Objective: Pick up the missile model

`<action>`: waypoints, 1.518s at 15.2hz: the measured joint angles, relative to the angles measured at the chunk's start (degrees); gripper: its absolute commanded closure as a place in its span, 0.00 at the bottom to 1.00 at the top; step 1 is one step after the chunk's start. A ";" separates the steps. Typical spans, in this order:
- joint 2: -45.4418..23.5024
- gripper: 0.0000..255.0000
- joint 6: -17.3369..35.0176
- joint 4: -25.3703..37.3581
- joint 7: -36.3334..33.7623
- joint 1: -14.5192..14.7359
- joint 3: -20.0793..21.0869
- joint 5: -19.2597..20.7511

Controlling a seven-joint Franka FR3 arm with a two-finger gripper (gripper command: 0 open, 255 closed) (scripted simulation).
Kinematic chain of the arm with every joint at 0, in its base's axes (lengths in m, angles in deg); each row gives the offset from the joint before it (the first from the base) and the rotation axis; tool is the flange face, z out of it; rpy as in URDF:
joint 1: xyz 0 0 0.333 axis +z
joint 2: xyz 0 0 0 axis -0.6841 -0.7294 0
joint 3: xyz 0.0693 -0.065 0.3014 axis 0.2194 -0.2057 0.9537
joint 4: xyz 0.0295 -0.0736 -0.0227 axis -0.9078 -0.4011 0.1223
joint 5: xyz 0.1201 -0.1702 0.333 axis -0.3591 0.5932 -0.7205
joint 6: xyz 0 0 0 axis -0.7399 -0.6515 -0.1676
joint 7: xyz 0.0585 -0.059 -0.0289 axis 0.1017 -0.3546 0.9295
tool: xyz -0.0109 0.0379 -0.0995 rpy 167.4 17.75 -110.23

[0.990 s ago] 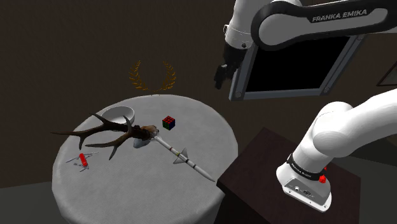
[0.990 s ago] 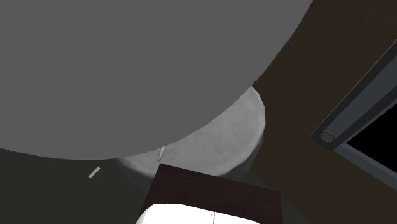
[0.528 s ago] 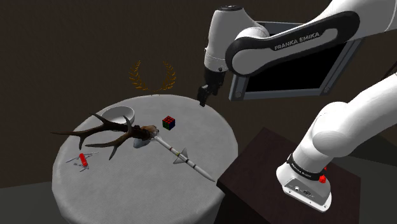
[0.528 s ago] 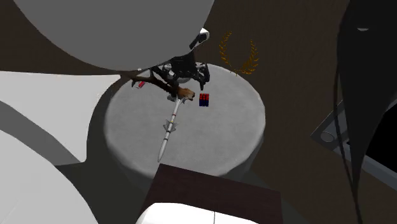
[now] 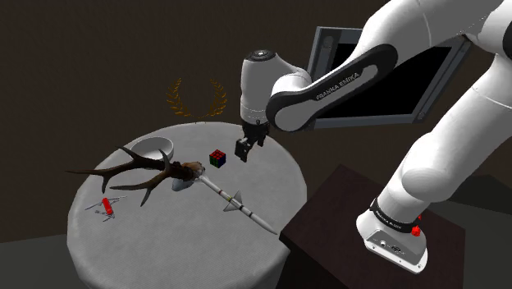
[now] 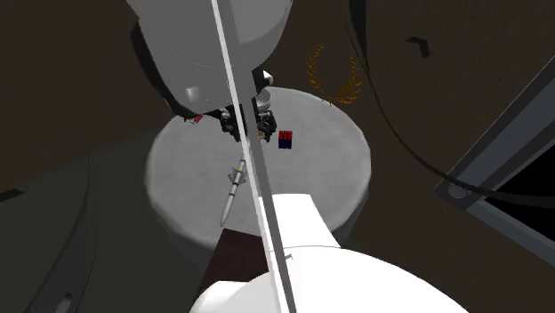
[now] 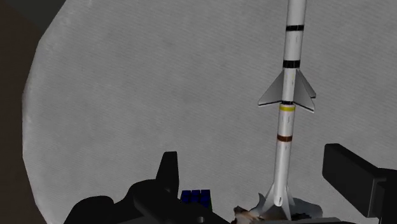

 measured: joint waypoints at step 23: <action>-39.80 1.00 8.32 18.65 -24.82 10.16 -5.38 25.06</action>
